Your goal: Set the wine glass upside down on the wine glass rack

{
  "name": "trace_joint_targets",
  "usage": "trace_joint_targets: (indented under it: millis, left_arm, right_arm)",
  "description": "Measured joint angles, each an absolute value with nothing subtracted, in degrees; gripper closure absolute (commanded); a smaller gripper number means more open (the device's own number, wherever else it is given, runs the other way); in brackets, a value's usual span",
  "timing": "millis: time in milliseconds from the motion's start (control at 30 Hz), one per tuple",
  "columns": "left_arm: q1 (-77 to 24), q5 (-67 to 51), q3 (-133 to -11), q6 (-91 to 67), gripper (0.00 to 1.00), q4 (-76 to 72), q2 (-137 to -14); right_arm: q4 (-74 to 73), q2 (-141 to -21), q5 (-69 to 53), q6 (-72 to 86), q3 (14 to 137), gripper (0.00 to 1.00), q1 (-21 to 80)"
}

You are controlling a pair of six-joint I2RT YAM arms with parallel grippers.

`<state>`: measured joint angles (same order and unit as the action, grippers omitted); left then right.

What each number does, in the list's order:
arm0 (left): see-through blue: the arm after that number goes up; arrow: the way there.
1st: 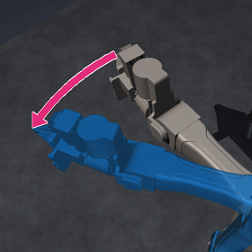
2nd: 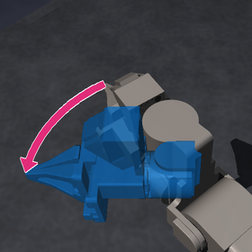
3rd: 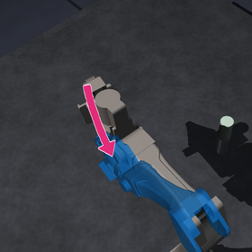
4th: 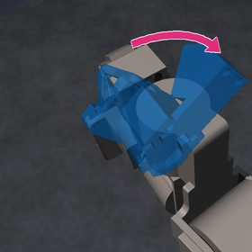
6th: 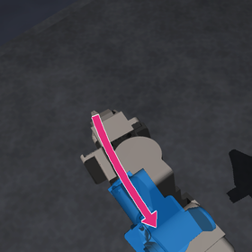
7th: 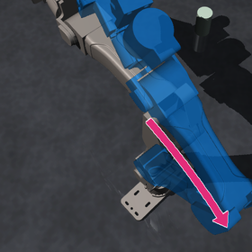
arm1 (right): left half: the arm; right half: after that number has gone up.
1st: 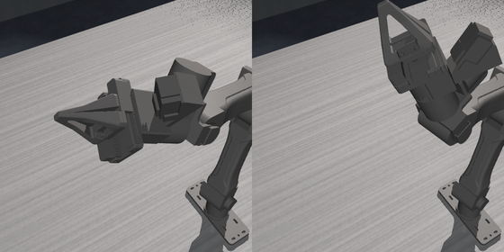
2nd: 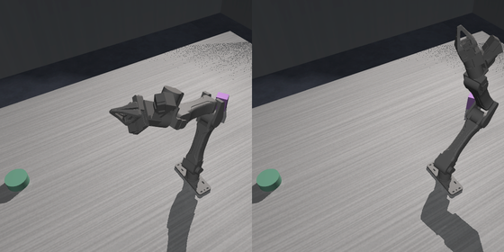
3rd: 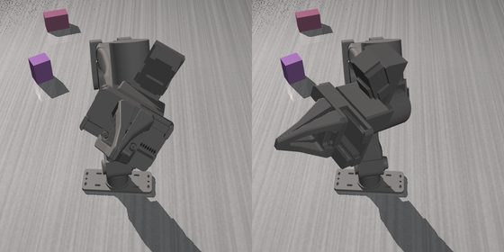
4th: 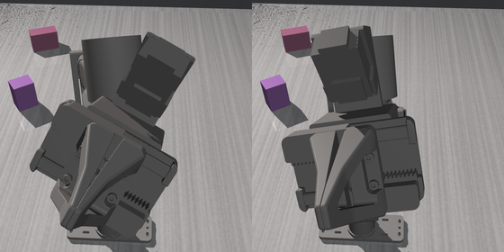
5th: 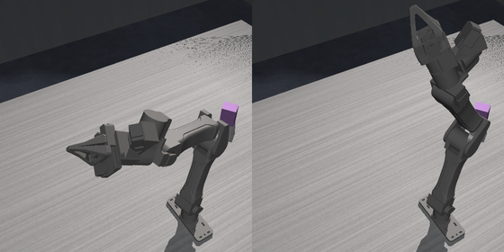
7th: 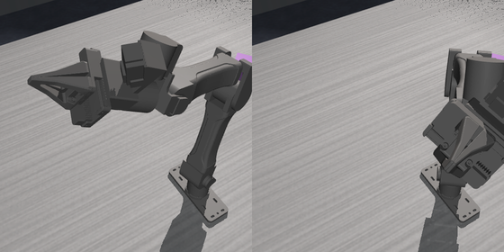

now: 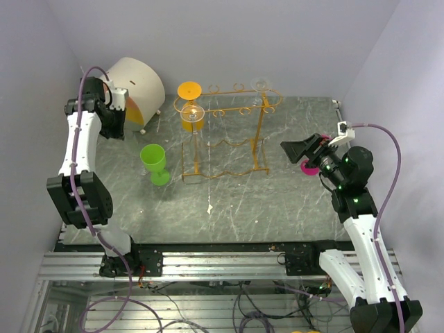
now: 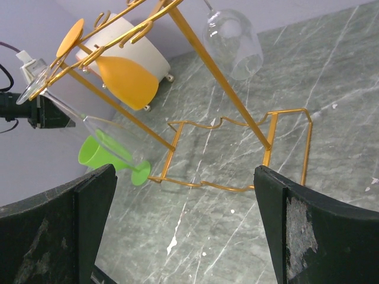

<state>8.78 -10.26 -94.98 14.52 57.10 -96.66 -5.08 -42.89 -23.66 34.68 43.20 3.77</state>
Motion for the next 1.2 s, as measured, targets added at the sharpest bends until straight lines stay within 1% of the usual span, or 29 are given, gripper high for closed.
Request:
trace_joint_targets:
  millis: [167, 367, 467, 533, 600, 667, 733, 767, 833, 933, 1033, 1200]
  left_arm:
    - [8.78, -9.87, -98.96, 15.44, 0.93, 62.11, -95.29]
    - [8.78, -5.13, -111.55, 17.87, 0.93, 68.60, -86.17]
    - [8.78, -3.38, -119.15, 18.68, 0.93, 69.84, -80.51]
    - [8.78, -3.27, -121.54, 18.83, 0.93, 69.19, -76.79]
    - [8.78, -4.32, -120.73, 18.94, 0.93, 67.75, -72.60]
    - [8.80, -6.39, -116.42, 19.09, 0.93, 64.10, -67.11]
    - [8.78, -8.88, -109.47, 19.07, 0.93, 58.85, -60.88]
    - [8.78, -10.24, -105.93, 19.07, 0.93, 56.45, -57.87]
    - [8.78, -12.60, -102.72, 19.07, 0.93, 53.39, -54.26]
    - [8.78, -16.36, -99.37, 18.83, 0.93, 46.68, -51.72]
    - [8.78, -19.73, -94.72, 17.89, 0.93, 40.07, -49.82]
    - [8.82, -22.79, -94.08, 16.12, 0.93, 34.33, -49.67]
  right_arm:
    - [-5.39, -42.85, -26.98, 34.39, 44.34, 0.00, 3.77]
    - [-8.32, -42.65, -30.70, 33.95, 51.27, 0.00, 4.64]
    - [-7.44, -42.46, -32.40, 37.23, 54.04, 0.00, 5.69]
    - [-6.57, -42.76, -32.60, 44.03, 55.11, 0.00, 6.17]
    - [-6.79, -44.14, -33.69, 51.75, 56.71, 0.00, 6.28]
    - [-6.98, -47.00, -35.59, 59.79, 60.01, 0.00, 6.39]
    - [-4.58, -49.17, -36.95, 67.61, 61.93, 0.00, 6.50]
    - [-2.63, -49.65, -37.17, 72.12, 62.11, 0.02, 6.55]
    - [-1.48, -50.43, -37.39, 78.46, 63.64, 0.08, 6.61]
    - [-2.15, -55.18, -37.76, 85.14, 73.93, 0.11, 8.01]
    - [-3.75, -60.10, -35.77, 88.14, 83.94, 0.14, 12.43]
    - [-8.84, -70.17, -27.66, 89.03, 98.35, 0.18, 27.33]
